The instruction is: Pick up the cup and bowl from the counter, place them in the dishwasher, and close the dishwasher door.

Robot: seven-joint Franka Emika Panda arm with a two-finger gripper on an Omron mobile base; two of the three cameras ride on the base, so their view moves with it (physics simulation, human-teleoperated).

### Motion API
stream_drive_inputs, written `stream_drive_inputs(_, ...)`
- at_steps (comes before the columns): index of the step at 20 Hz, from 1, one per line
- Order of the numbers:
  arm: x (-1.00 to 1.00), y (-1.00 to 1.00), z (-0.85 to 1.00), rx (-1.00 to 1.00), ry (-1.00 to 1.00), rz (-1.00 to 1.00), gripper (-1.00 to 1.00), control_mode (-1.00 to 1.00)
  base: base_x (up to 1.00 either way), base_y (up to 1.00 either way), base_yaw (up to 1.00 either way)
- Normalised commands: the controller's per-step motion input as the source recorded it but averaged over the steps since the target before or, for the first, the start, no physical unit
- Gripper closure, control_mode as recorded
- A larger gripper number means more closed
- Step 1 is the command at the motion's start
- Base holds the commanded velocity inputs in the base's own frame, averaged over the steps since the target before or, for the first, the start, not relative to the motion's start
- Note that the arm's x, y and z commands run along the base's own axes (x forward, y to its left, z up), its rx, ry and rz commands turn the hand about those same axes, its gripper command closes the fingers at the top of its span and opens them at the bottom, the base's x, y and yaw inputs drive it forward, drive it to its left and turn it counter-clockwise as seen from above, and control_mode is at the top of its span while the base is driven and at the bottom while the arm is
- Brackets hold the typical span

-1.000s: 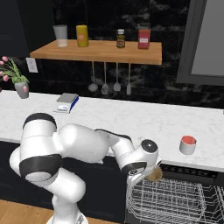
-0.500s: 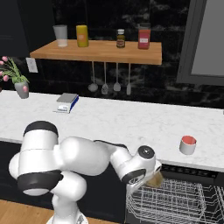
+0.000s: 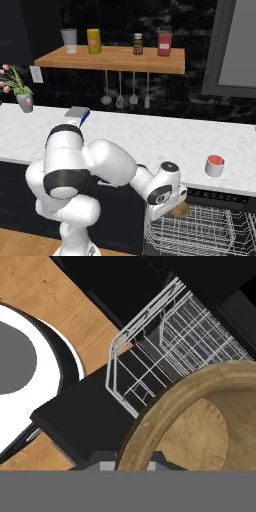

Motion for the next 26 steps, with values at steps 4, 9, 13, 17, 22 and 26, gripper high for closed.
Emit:
stream_drive_inputs(4,0.29,-0.41,-0.02,0.2,0.09,-0.09,1.0,-1.0,0.0,0.0,0.0)
stream_drive_inputs(9,0.02,-0.58,0.0,0.3,0.0,-0.04,1.0,-1.0,0.0,0.0,0.0)
stream_drive_inputs(13,0.0,-0.32,0.0,0.19,0.0,0.0,1.0,-1.0,0.0,0.0,0.0)
stream_drive_inputs(17,0.0,-0.35,0.0,0.19,0.0,-0.02,1.0,-1.0,0.0,0.0,0.0)
stream_drive_inputs(22,0.0,-0.09,0.0,0.04,-0.01,0.0,1.0,-1.0,0.0,0.0,0.0)
stream_drive_inputs(26,0.0,0.0,0.0,0.0,-0.04,0.01,1.0,-1.0,0.0,0.0,0.0)
